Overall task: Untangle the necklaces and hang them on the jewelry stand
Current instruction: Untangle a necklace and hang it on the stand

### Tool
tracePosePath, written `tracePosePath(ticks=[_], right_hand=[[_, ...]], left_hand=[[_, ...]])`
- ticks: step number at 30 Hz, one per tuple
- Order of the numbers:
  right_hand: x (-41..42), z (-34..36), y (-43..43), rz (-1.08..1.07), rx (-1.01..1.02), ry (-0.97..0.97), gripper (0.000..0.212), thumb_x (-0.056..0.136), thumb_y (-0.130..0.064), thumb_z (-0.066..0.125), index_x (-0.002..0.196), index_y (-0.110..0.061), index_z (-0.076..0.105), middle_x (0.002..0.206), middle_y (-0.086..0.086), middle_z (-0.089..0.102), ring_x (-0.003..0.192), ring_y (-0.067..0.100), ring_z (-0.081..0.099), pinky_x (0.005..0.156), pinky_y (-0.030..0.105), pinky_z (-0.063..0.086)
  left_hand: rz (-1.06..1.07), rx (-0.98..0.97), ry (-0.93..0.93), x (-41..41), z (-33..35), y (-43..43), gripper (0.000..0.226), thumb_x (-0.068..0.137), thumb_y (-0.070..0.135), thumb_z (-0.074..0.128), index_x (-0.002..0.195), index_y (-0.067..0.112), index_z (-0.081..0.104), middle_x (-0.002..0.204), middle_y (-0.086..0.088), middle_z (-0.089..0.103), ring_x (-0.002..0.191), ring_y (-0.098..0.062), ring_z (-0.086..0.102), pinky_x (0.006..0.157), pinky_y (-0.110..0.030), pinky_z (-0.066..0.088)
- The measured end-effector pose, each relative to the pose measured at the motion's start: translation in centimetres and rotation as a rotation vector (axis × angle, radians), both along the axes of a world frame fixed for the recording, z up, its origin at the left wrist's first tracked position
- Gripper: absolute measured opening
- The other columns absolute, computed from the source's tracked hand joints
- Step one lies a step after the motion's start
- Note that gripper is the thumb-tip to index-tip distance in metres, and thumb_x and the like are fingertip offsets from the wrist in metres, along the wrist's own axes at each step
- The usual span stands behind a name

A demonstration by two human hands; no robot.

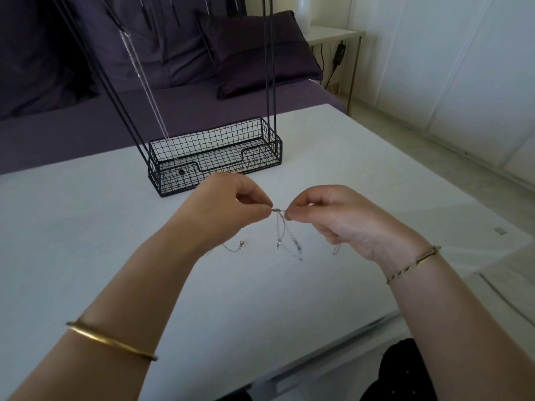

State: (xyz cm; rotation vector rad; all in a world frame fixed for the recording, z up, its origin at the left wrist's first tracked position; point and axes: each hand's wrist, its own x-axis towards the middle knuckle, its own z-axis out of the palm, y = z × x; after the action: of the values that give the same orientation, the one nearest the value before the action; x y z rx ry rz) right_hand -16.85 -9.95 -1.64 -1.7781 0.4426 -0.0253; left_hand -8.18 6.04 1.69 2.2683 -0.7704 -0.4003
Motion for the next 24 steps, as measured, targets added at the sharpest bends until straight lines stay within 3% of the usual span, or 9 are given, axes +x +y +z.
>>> tracePosePath(ticks=[3, 6, 11, 17, 21, 24], right_hand=[[-0.1, 0.1, -0.4, 0.004, 0.029, -0.053, 0.011, 0.084, -0.012, 0.067, 0.073, -0.013, 0.069, 0.046, -0.009, 0.039, 0.042, 0.006, 0.033, 0.044, 0.018, 0.026], [0.0, 0.2, -0.4, -0.005, 0.102, -0.078, 0.015, 0.084, -0.007, 0.065, 0.07, -0.011, 0.07, 0.059, 0.0, 0.052, 0.048, 0.011, 0.04, 0.047, 0.02, 0.036], [-0.1, 0.5, 0.0, -0.009, 0.073, -0.093, 0.008, 0.083, -0.008, 0.065, 0.078, -0.008, 0.071, 0.052, -0.004, 0.037, 0.043, 0.008, 0.026, 0.041, 0.019, 0.02], [-0.2, 0.7, -0.1, -0.028, 0.106, -0.07, 0.024, 0.096, -0.009, 0.044, 0.096, -0.009, 0.069, 0.042, -0.004, 0.032, 0.041, 0.012, 0.017, 0.041, 0.019, 0.013], [-0.5, 0.5, 0.2, 0.117, 0.109, -0.004, 0.023, 0.094, -0.008, 0.048, 0.104, -0.014, 0.069, 0.039, -0.004, 0.03, 0.036, 0.01, 0.017, 0.038, 0.016, 0.014], [-0.6, 0.7, 0.6, 0.22, 0.101, -0.009, 0.015, 0.092, -0.013, 0.056, 0.099, -0.015, 0.069, 0.038, -0.006, 0.032, 0.034, 0.008, 0.02, 0.036, 0.016, 0.017]], left_hand=[[-0.03, -0.019, -0.026, 0.0, 0.3, 0.0, 0.007, 0.083, 0.023, 0.069, 0.079, 0.027, 0.073, 0.057, 0.008, 0.054, 0.044, -0.003, 0.039, 0.042, -0.015, 0.035], [-0.04, -0.058, -0.015, -0.2, 0.3, -0.3, 0.009, 0.083, 0.019, 0.069, 0.078, 0.026, 0.072, 0.048, 0.01, 0.037, 0.041, -0.005, 0.03, 0.045, -0.021, 0.03], [-0.014, -0.096, -0.017, -0.3, 0.2, -0.7, 0.008, 0.084, 0.021, 0.069, 0.081, 0.027, 0.072, 0.034, 0.014, 0.031, 0.033, -0.006, 0.029, 0.039, -0.015, 0.025], [0.026, -0.187, 0.055, 0.0, -0.1, -0.5, 0.007, 0.084, 0.018, 0.07, 0.082, 0.025, 0.071, 0.042, 0.014, 0.029, 0.04, -0.006, 0.027, 0.052, -0.024, 0.032], [0.04, -0.265, 0.117, -0.3, 0.1, -0.8, 0.008, 0.086, 0.016, 0.067, 0.083, 0.022, 0.071, 0.053, 0.006, 0.038, 0.052, -0.011, 0.032, 0.05, -0.022, 0.031], [0.056, -0.301, 0.168, -0.3, 0.1, -0.9, 0.01, 0.089, 0.016, 0.064, 0.084, 0.021, 0.071, 0.054, 0.007, 0.043, 0.045, -0.005, 0.034, 0.051, -0.022, 0.032]])
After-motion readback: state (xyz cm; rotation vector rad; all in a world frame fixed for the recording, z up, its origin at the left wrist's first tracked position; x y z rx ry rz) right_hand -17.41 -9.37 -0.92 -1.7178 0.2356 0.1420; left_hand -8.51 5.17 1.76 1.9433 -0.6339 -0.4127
